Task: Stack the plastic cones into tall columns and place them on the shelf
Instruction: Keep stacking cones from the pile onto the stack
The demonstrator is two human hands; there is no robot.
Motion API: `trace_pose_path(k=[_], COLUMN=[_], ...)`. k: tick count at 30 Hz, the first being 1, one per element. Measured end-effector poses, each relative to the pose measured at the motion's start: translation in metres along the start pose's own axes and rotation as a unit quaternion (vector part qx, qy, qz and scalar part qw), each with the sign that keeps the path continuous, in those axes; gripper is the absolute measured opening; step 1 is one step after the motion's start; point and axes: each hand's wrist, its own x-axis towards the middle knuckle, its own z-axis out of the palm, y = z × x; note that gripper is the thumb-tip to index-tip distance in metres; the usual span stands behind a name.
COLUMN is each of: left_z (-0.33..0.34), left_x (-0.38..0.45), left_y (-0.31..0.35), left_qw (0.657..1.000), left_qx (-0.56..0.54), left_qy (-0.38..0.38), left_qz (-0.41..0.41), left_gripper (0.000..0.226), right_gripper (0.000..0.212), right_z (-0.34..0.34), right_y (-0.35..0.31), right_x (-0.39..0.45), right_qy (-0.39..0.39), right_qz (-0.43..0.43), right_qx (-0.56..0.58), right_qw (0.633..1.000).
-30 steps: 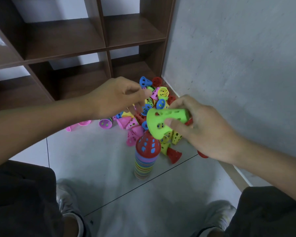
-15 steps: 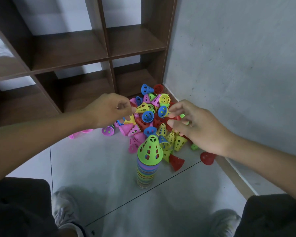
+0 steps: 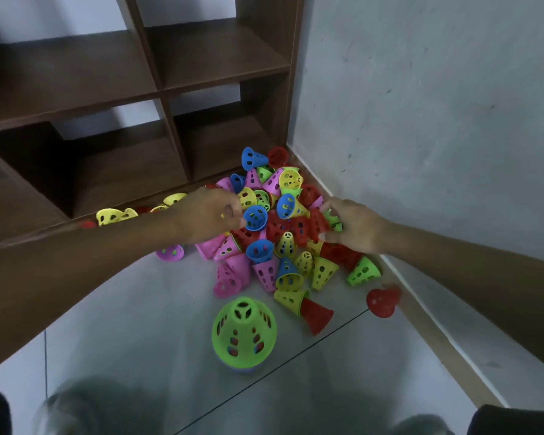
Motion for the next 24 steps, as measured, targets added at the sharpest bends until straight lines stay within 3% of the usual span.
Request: trace_pose_path(k=[9, 18, 24], left_z=[0.091, 0.177, 0.199], left_x=[0.071, 0.08, 0.079], left_y=[-0.034, -0.042, -0.04], left_qw=[0.997, 0.995, 0.996], left_qx=[0.027, -0.044, -0.045], left_qy=[-0.069, -0.076, -0.06], left_qz=[0.008, -0.056, -0.052], left_gripper=[0.035, 0.067, 0.075], right_gripper=[0.105, 0.119, 0.129], right_z=[0.079, 0.125, 0.143], right_y=[0.083, 0.104, 0.108], right_x=[0.054, 0.064, 0.074], right_qy=[-0.105, -0.068, -0.079], right_qz=[0.08, 0.091, 0.083], right_qx=[-0.101, -0.096, -0.138], right_qw=[0.986, 0.989, 0.984])
